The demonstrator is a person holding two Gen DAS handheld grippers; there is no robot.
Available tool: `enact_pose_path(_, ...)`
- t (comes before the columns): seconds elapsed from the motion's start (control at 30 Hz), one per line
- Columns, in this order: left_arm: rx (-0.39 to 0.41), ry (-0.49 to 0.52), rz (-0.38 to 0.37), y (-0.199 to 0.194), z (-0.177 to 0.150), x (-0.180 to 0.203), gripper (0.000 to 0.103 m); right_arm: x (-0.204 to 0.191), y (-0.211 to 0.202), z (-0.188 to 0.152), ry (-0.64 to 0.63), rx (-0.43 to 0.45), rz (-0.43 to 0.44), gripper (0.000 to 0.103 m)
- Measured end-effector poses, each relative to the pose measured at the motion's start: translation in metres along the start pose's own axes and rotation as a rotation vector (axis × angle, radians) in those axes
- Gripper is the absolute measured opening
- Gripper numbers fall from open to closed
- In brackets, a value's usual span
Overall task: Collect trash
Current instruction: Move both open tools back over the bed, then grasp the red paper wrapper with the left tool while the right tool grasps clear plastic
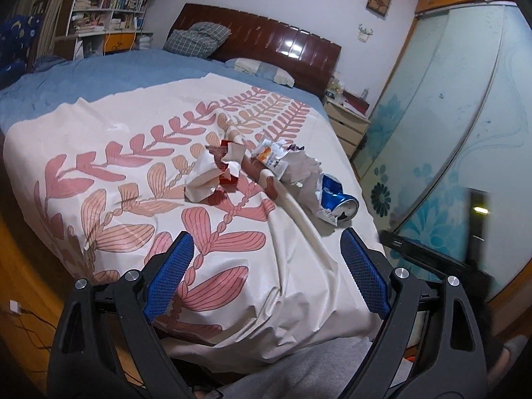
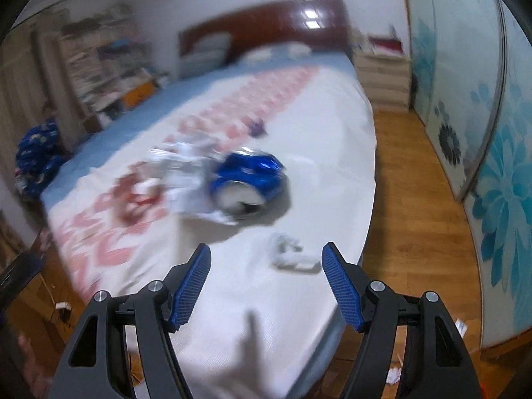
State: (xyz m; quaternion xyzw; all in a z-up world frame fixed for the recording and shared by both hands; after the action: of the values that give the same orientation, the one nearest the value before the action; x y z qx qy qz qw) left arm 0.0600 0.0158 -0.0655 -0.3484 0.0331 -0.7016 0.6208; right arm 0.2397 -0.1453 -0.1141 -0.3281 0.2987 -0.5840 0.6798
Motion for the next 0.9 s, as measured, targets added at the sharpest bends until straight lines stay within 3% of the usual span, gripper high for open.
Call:
enact_pose_path(0.1,-0.004,-0.023,-0.007,0.004,-0.002,-0.004,0.089,-0.001,0.057,-0.008,0.005,-0.137,-0.023,0.062)
enact_pose_path(0.2,-0.010,-0.027,-0.009,0.007,-0.003,-0.005,0.089,-0.008,0.065,-0.006,-0.019,-0.112,-0.025,0.059)
enact_pose_path(0.27,-0.021,-0.024,-0.009,0.009,-0.004,-0.006,0.089,-0.017,0.060,-0.008,-0.057,-0.102,-0.025,0.028)
enact_pose_path(0.3,-0.022,-0.022,-0.006,0.009,-0.004,-0.007,0.089,-0.023,0.055,-0.011,-0.081,-0.099,-0.026,0.024)
enact_pose_path(0.4,-0.027,-0.028,-0.008,0.012,-0.004,-0.010,0.089,-0.033,0.046,-0.017,-0.110,-0.088,-0.002,0.023)
enact_pose_path(0.53,-0.032,-0.058,-0.008,0.018,0.000,-0.018,0.089,-0.025,0.028,-0.011,-0.053,-0.088,0.076,0.021)
enact_pose_path(0.7,-0.071,-0.018,0.039,0.038,0.013,-0.030,0.089,-0.021,-0.031,-0.012,0.029,-0.069,0.196,0.021)
enact_pose_path(0.9,-0.055,-0.045,0.071,0.075,0.040,-0.056,0.089,-0.050,-0.099,-0.054,0.007,-0.059,0.318,0.021)
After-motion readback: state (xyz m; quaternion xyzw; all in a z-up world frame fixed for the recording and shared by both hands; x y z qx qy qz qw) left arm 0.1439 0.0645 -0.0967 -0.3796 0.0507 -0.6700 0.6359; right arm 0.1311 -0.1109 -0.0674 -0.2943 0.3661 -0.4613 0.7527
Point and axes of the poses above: each gripper's, at about its wrist camera, not at the fingertips, and y roughly the way its jaws point, x to its right, z to its top, the point moved 9 cm from there along y, roughly the way its jaws point, and after that the axes turned 11 degrees about -z, right-handed, at the moved point
